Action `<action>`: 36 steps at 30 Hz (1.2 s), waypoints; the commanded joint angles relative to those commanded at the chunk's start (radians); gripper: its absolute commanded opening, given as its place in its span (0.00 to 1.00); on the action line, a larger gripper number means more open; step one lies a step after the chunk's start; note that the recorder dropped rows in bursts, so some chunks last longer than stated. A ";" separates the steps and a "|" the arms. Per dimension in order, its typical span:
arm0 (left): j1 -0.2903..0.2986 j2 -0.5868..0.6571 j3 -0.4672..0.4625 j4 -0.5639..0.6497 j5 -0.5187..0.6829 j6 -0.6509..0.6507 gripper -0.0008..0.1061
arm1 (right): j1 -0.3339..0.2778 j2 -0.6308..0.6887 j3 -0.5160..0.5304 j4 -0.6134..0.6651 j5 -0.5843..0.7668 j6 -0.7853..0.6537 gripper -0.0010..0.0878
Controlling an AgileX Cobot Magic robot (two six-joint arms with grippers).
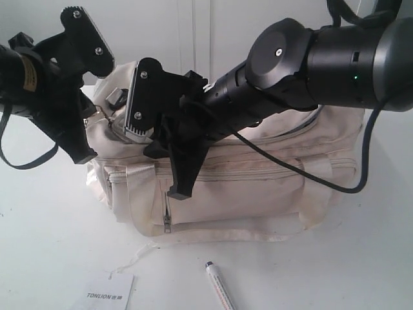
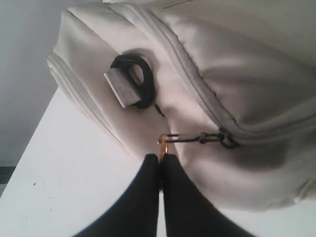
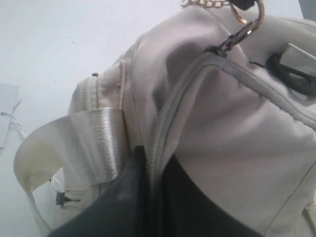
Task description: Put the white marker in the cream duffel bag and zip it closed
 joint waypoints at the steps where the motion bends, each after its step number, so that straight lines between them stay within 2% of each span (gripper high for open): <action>1: 0.000 0.009 0.000 0.008 -0.009 0.000 0.01 | 0.000 0.000 0.000 0.000 0.000 0.000 0.01; 5: 0.000 0.032 0.000 0.026 -0.076 0.000 0.01 | 0.000 0.000 0.000 0.000 0.000 0.000 0.01; 9: 0.000 0.041 0.000 0.051 -0.088 -0.010 0.01 | 0.000 0.000 0.000 0.000 0.000 0.000 0.01; 14: 0.000 0.039 -0.005 0.048 -0.106 -0.260 0.01 | 0.000 0.000 0.000 0.000 0.009 -0.004 0.01; 18: 0.000 0.039 -0.035 0.024 -0.092 -0.331 0.01 | 0.000 0.000 0.000 0.000 0.009 -0.004 0.01; 24: 0.000 0.039 -0.093 -0.123 0.030 -0.331 0.01 | 0.000 0.000 0.000 0.000 0.009 -0.004 0.01; 29: 0.002 0.039 -0.123 -0.294 0.110 -0.225 0.01 | 0.000 0.000 0.000 0.000 0.009 -0.004 0.01; 32: 0.024 0.039 -0.145 -0.423 0.140 -0.129 0.01 | 0.000 0.000 0.000 0.000 0.009 -0.004 0.01; 36: 0.088 0.039 -0.162 -0.582 0.156 -0.020 0.01 | 0.000 0.000 0.000 0.000 0.009 -0.004 0.01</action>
